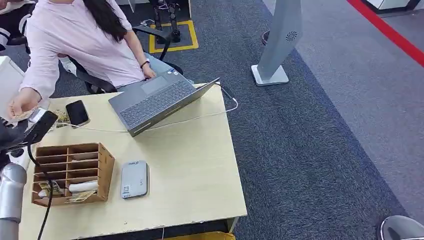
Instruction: Pass the card to the sensor for recognition and then transmit it.
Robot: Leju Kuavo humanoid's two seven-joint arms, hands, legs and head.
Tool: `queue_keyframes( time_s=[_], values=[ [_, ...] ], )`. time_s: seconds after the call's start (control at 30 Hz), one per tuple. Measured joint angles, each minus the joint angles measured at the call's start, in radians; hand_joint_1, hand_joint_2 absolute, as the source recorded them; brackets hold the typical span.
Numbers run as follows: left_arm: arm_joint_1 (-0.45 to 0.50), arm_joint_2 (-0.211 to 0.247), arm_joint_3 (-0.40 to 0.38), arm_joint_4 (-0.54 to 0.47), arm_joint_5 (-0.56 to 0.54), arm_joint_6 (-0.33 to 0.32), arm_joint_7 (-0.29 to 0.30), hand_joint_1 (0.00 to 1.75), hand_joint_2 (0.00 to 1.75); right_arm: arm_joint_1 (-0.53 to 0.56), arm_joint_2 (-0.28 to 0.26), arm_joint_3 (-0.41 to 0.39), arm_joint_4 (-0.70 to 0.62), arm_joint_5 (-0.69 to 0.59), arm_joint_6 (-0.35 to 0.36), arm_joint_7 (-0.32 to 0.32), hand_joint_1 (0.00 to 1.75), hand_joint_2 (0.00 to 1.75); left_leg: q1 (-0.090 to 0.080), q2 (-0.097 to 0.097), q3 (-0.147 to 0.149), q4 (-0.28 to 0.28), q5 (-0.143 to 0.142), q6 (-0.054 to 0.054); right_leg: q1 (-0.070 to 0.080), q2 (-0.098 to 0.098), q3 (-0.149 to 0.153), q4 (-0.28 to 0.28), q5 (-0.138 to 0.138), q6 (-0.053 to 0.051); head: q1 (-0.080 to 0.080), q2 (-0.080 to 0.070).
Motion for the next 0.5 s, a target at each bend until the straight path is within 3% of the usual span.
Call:
queue_keyframes(
  time_s=[0.03,0.5],
  values=[
    [-0.011,0.005,-0.006,0.017,-0.021,0.017,0.009,1.75,1.75,0.0,-0.001,0.002,0.0,0.005,0.0,0.0,0.0,0.0,0.0,0.0,0.0,0.0,0.0,0.0,0.0,0.0,0.0,0.0,0.0,0.0,0.0,0.0],
    [-0.039,0.01,-0.048,0.091,-0.018,0.048,-0.013,1.75,1.75,-0.004,-0.003,0.004,0.002,0.014,0.005,0.001,0.0,0.0,0.0,0.0,0.0,0.0,0.0,0.0,0.0,0.0,0.0,0.0,0.0,0.0,0.0,0.0]
  ],
)
